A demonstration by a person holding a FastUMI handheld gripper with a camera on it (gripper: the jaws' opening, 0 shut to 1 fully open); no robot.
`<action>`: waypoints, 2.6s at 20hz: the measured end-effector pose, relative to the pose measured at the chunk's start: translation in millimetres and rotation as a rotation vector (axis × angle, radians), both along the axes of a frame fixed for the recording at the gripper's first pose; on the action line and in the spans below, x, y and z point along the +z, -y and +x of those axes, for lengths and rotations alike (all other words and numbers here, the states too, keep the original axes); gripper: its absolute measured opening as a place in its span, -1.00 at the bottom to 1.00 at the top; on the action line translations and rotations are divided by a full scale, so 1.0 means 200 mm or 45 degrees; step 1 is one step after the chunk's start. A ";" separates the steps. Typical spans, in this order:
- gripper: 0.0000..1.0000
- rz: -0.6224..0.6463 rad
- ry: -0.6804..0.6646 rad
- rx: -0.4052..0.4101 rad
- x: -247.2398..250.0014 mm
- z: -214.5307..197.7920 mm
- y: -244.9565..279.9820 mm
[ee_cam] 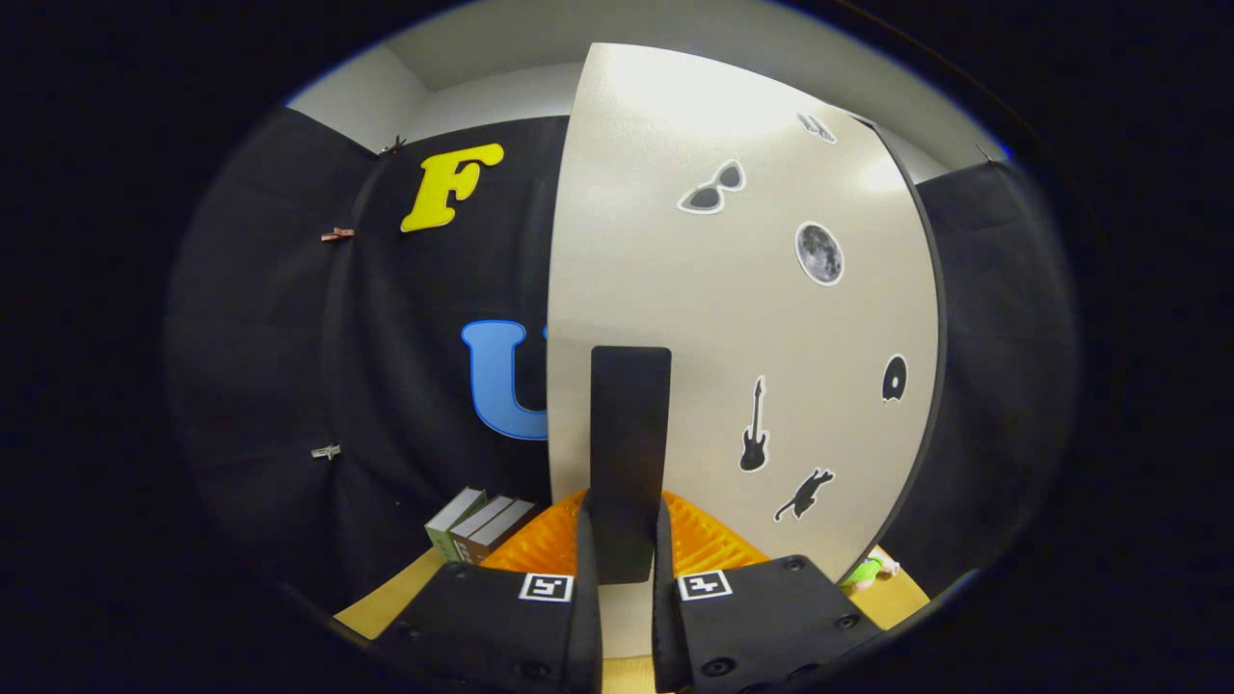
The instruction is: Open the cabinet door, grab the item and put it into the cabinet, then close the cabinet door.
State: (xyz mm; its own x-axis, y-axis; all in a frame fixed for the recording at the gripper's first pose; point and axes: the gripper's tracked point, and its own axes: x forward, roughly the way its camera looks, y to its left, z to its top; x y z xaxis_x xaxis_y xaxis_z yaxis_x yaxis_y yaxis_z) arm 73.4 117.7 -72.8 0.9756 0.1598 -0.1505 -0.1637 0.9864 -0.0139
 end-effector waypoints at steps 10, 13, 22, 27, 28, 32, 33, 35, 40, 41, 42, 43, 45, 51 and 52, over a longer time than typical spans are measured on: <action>-0.51 0.019 -0.023 0.176 0.02 -0.17 0.13; -0.51 0.045 -0.028 0.272 0.04 -0.22 0.18; -0.52 0.077 0.007 0.413 0.08 -0.35 0.40; -0.53 0.031 0.020 0.335 0.08 -0.35 0.56; -0.53 0.029 0.024 0.312 0.08 -0.35 0.58; -0.54 0.036 0.027 0.239 0.09 -0.36 0.68; -0.54 0.044 0.027 0.228 0.09 -0.36 0.70; -0.54 0.048 0.032 0.201 0.09 -0.37 0.74; -0.57 0.059 0.038 0.116 0.09 -0.36 0.81; -0.58 0.074 0.030 0.128 0.08 -0.37 0.80; -0.58 0.088 0.021 0.146 0.08 -0.38 0.78; -0.58 0.089 0.015 0.164 0.08 -0.41 0.78; -0.60 0.088 0.013 0.233 0.07 -0.49 0.73; -0.60 0.030 -0.086 0.377 -0.08 -0.54 0.54; -0.59 0.040 -0.108 0.398 -0.10 -0.56 0.51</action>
State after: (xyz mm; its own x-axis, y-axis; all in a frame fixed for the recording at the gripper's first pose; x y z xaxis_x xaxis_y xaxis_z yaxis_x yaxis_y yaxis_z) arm -38.7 15.4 -93.0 0.8627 0.4558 -0.2191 -0.4583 0.8878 0.0424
